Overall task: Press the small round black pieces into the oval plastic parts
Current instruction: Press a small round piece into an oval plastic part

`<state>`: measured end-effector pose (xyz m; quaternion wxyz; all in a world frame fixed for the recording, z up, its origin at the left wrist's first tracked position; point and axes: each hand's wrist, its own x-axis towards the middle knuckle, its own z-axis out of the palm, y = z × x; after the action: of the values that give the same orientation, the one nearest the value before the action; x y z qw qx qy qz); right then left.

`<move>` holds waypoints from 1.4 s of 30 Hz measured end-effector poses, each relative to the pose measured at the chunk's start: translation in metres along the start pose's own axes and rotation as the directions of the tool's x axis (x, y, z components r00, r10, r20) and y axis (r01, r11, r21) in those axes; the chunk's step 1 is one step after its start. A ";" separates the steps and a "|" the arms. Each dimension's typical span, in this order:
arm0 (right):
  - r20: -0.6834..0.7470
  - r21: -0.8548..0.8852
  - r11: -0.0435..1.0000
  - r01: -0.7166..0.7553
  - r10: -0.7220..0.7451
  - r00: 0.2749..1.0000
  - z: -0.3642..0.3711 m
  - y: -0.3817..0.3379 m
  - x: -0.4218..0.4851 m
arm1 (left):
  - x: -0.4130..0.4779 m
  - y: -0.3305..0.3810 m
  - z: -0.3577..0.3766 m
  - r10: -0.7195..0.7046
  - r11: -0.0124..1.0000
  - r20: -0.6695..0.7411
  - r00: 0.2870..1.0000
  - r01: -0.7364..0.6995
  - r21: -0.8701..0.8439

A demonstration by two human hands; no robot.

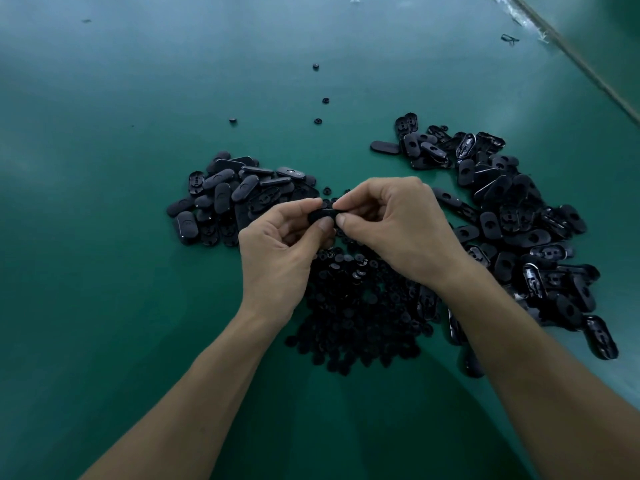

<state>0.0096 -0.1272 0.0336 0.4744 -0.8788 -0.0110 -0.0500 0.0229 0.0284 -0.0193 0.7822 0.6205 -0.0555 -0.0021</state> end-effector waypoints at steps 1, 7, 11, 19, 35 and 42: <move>0.006 0.008 1.000 -0.004 0.004 1.000 -0.001 -0.001 0.000 | 0.000 0.000 0.000 -0.001 1.000 -0.001 1.000 0.001 -0.008; 0.026 0.091 0.996 -0.016 0.014 1.000 -0.005 0.002 0.003 | 0.000 0.001 0.000 0.003 1.000 -0.010 1.000 -0.003 -0.018; -0.128 -0.017 0.994 0.110 -0.111 0.986 0.008 0.003 -0.002 | 0.000 0.001 0.000 -0.009 0.999 -0.055 0.998 0.007 -0.040; -0.208 -0.242 0.954 0.178 -0.230 0.951 0.027 0.002 -0.008 | 0.001 0.000 -0.001 -0.005 0.999 -0.105 0.994 -0.001 -0.053; -0.138 -0.059 0.996 0.067 -0.075 0.988 0.011 0.002 -0.003 | 0.000 0.000 0.000 0.016 1.000 -0.073 0.997 -0.014 0.019; 0.020 0.127 0.991 -0.038 0.036 0.999 0.001 0.009 0.005 | 0.000 0.000 -0.002 -0.010 1.000 -0.038 0.999 0.009 -0.013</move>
<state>0.0154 -0.1318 0.0264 0.5304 -0.8471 -0.0019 -0.0327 0.0236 0.0300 -0.0194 0.7872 0.6155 -0.0376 0.0058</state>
